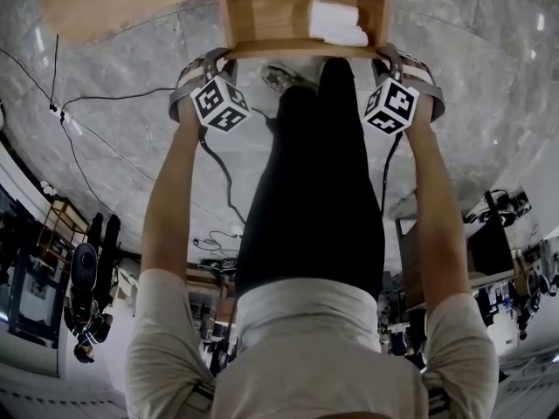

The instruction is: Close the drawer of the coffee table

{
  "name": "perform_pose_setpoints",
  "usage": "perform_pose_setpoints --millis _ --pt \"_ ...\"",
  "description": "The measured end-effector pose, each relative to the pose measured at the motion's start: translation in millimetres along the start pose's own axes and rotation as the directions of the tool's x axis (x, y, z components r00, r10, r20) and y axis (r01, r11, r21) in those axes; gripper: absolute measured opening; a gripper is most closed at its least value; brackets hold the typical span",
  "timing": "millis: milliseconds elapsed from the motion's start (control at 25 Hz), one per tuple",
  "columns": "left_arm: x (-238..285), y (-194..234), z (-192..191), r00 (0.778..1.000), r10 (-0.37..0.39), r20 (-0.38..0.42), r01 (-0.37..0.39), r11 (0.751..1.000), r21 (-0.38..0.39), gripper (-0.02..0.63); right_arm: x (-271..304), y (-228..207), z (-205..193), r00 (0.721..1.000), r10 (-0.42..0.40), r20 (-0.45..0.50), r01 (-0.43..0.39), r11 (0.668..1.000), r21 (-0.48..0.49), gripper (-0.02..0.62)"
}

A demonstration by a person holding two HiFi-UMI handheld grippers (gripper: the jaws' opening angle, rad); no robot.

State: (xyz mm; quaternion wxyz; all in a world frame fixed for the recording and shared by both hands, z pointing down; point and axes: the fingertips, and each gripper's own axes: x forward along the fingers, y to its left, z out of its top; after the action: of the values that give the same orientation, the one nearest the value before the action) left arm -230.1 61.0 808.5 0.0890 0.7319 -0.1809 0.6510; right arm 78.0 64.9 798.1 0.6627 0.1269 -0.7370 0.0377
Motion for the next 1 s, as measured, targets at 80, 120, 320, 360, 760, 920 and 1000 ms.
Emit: perform_pose_setpoints --millis 80,120,320,360,760,920,1000 --pt "-3.2 -0.7 3.1 1.000 0.009 0.015 -0.008 1.000 -0.023 0.121 -2.9 -4.3 -2.0 1.000 -0.011 0.002 0.011 1.000 0.010 0.090" --pt "-4.4 -1.5 4.7 1.000 0.012 0.023 -0.011 0.999 -0.034 0.121 -4.2 -5.7 -3.3 1.000 -0.017 0.003 0.016 1.000 0.016 0.091" --pt "-2.5 1.0 3.9 0.999 0.024 0.030 -0.021 0.994 -0.103 0.124 -2.9 -7.9 -3.0 1.000 -0.030 0.006 0.030 0.999 0.030 0.092" --pt "-2.5 3.0 3.4 0.999 0.032 0.030 -0.028 0.992 -0.124 0.126 -2.9 -8.3 -1.9 0.999 -0.033 0.009 0.033 0.999 0.033 0.094" --pt "-1.4 29.6 10.0 0.993 0.106 0.042 -0.092 0.965 -0.247 0.132 -2.3 -31.7 5.3 0.996 -0.088 0.029 0.086 0.994 0.065 0.098" --pt "-3.2 33.9 13.8 0.992 0.119 0.049 -0.103 0.961 -0.258 0.132 -4.9 -37.5 4.9 0.995 -0.094 0.027 0.091 0.992 0.082 0.101" --pt "-3.2 36.2 14.1 0.991 0.123 0.050 -0.105 0.958 -0.267 0.132 -4.8 -39.7 5.9 0.995 -0.100 0.026 0.098 0.992 0.085 0.101"
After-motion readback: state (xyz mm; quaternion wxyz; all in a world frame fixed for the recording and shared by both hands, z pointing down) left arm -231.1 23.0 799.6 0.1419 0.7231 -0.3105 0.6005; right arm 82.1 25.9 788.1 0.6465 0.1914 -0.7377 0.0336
